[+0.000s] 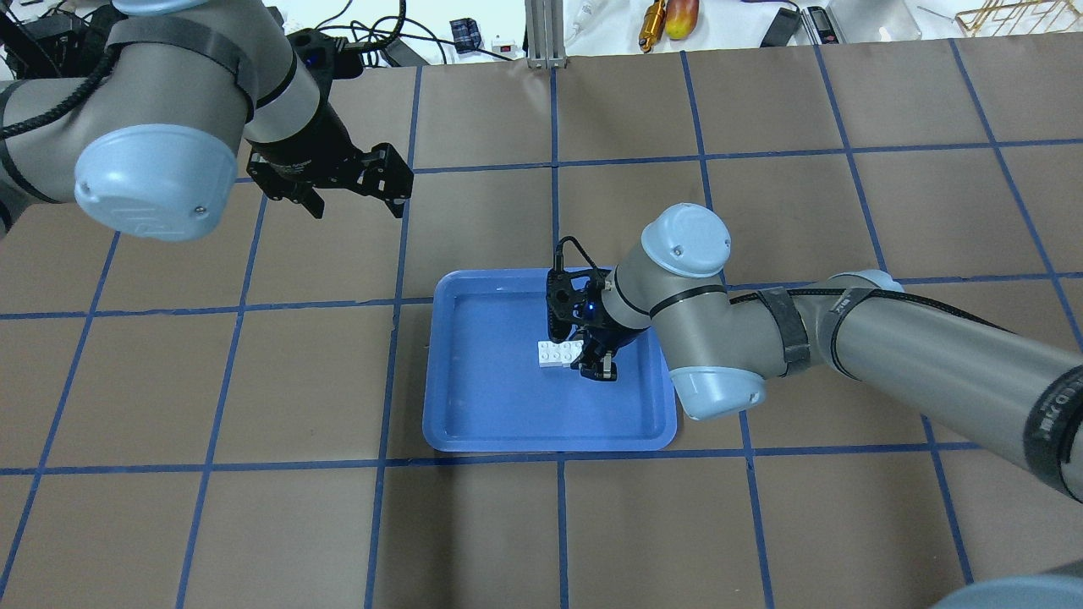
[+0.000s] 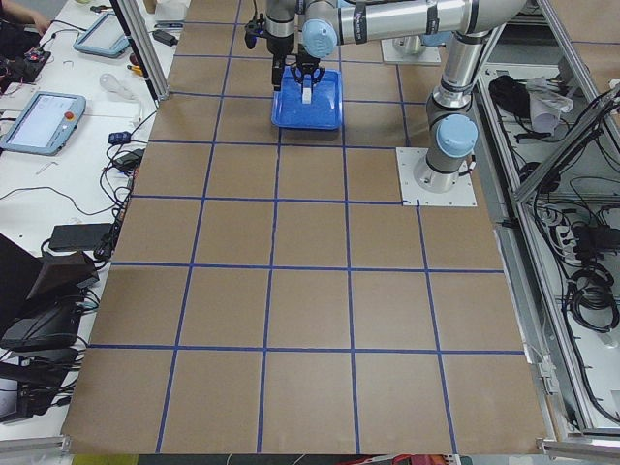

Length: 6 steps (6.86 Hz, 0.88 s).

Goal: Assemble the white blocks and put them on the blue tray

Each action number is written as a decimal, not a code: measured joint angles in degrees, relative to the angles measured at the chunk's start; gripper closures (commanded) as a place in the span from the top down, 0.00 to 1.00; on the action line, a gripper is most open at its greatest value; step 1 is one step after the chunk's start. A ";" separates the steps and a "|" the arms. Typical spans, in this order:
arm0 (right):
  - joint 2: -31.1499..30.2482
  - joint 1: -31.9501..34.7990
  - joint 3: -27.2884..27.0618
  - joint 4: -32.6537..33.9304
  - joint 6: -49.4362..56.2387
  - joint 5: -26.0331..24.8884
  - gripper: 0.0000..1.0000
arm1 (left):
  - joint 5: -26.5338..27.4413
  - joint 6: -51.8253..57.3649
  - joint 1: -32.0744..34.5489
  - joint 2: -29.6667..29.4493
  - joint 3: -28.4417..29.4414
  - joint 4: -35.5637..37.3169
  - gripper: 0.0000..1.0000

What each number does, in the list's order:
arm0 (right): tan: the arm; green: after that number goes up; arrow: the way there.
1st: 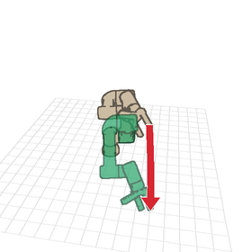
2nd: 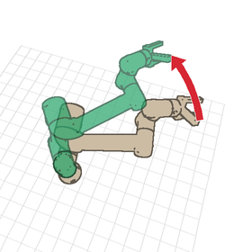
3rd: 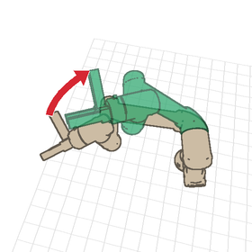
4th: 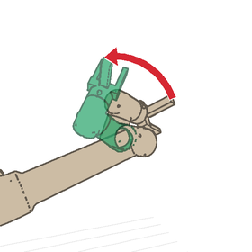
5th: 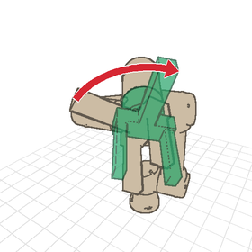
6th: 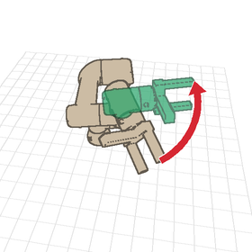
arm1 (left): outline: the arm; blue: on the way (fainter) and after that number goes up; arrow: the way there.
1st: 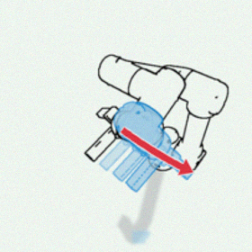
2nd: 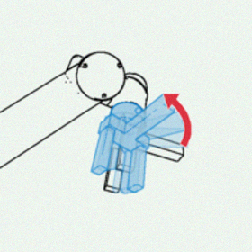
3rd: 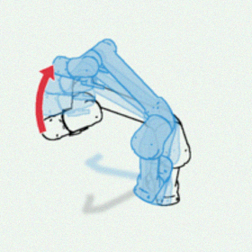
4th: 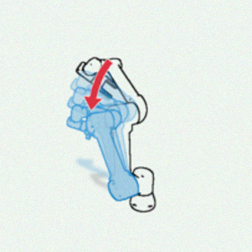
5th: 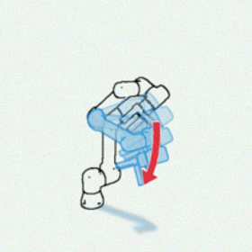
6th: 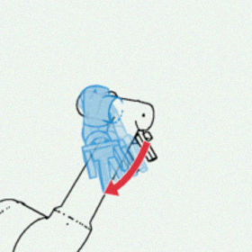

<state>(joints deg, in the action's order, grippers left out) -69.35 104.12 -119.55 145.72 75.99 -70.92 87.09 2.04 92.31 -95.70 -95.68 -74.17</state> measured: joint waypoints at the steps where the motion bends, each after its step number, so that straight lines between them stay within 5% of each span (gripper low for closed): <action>1: 0.04 0.05 -0.04 0.05 -1.19 0.04 1.00 | -0.04 0.02 -0.12 0.04 0.05 0.04 1.00; 6: -1.12 0.28 2.17 3.35 -4.51 -3.18 1.00 | 0.01 0.07 -0.20 -0.08 0.08 0.10 1.00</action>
<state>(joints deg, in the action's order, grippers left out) -70.47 104.40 -117.37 149.08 71.48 -74.10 87.10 2.11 92.11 -95.78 -95.60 -74.07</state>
